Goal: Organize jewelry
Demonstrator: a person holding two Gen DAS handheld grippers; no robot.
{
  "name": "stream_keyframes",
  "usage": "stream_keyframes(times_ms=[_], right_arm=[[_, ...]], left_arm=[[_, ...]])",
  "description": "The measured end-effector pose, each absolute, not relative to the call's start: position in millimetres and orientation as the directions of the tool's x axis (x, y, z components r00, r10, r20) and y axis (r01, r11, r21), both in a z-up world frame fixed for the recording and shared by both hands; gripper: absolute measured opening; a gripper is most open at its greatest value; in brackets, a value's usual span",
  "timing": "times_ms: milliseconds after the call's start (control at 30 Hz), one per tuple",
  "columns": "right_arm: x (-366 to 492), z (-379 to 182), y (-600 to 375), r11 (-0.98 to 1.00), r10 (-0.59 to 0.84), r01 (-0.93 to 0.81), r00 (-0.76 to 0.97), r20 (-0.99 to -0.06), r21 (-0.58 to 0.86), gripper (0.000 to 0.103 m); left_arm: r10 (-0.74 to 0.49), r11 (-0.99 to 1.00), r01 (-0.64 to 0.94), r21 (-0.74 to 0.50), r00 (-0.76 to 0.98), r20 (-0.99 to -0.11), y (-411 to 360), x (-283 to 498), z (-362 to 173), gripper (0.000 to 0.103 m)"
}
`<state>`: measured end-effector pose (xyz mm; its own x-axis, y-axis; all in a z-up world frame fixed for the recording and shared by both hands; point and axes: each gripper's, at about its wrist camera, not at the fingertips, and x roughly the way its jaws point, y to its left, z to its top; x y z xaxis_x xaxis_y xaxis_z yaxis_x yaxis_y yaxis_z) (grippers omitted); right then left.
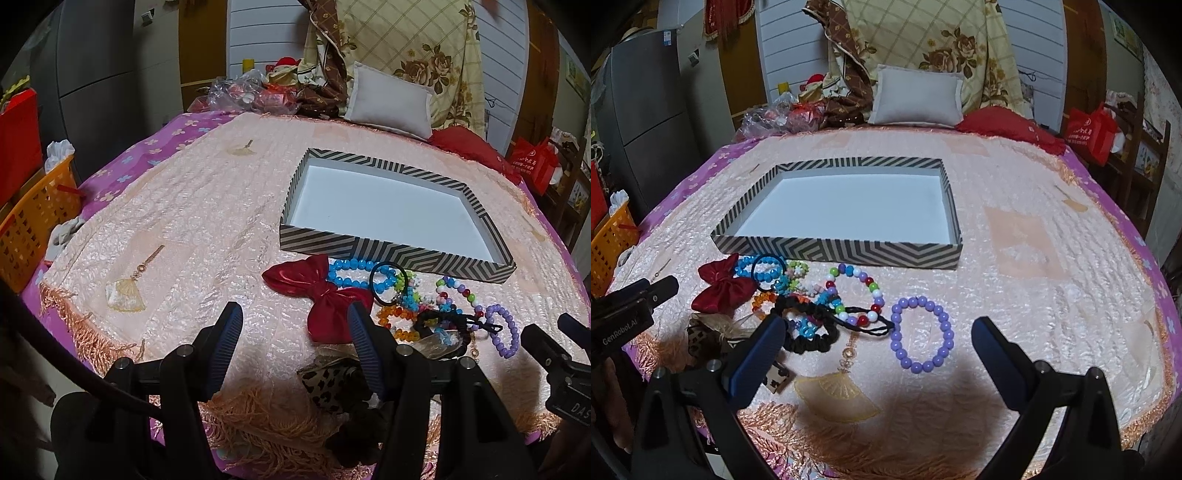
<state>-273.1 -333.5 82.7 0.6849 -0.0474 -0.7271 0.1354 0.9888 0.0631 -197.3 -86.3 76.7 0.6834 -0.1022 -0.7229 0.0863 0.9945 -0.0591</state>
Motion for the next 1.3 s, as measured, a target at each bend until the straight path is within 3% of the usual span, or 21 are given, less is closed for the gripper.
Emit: stream_keyframes(times_ms=[1300], right_arm=[[-267.9, 77.1, -332.5, 0.991, -0.029, 0.114, 0.662, -0.749, 0.062, 0.102]], left_arm=[[-0.083, 0.996, 0.077, -0.042, 0.675, -0.733, -87.5, -193.6, 74.5, 0.048]])
